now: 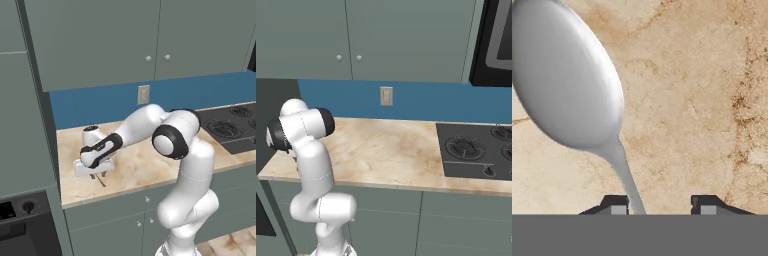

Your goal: Take the fork and place it on the left side of the plate. Then take the spoon and place it on the right side of the plate. Make sure they're directly next to the plate.

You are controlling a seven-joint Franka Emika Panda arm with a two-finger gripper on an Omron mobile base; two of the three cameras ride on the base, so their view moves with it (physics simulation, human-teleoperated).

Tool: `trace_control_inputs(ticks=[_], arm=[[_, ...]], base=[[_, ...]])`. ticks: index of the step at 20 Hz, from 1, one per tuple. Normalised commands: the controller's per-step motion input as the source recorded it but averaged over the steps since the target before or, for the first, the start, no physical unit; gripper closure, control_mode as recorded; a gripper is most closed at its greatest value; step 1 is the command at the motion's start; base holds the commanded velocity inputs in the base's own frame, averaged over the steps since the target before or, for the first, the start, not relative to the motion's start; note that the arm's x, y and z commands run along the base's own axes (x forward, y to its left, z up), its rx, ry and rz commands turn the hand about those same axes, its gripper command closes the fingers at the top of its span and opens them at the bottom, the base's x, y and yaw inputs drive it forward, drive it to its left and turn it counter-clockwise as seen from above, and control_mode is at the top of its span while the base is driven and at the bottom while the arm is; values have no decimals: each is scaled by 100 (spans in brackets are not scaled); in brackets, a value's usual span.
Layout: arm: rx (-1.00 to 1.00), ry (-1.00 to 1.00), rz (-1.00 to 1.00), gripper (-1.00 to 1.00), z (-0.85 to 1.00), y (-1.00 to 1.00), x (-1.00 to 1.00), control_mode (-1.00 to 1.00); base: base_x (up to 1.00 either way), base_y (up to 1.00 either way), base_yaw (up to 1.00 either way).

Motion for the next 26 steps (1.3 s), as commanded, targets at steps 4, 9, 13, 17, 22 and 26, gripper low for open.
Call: trace_control_inputs(ticks=[4, 9, 13, 17, 22, 26], arm=[[0, 0, 0, 100, -35, -56, -49, -100], [0, 0, 0, 100, -10, -55, -86, -100], [0, 0, 0, 100, -1, -42, -82, -100], [0, 0, 0, 100, 33, -34, -58, -100], [2, -3, -1, 100, 73, -27, -43, -100], [4, -2, -4, 100, 89, -16, -28, -100]], base=[[0, 0, 0], [0, 0, 0], [0, 0, 0], [0, 0, 0], [0, 0, 0], [0, 0, 0]])
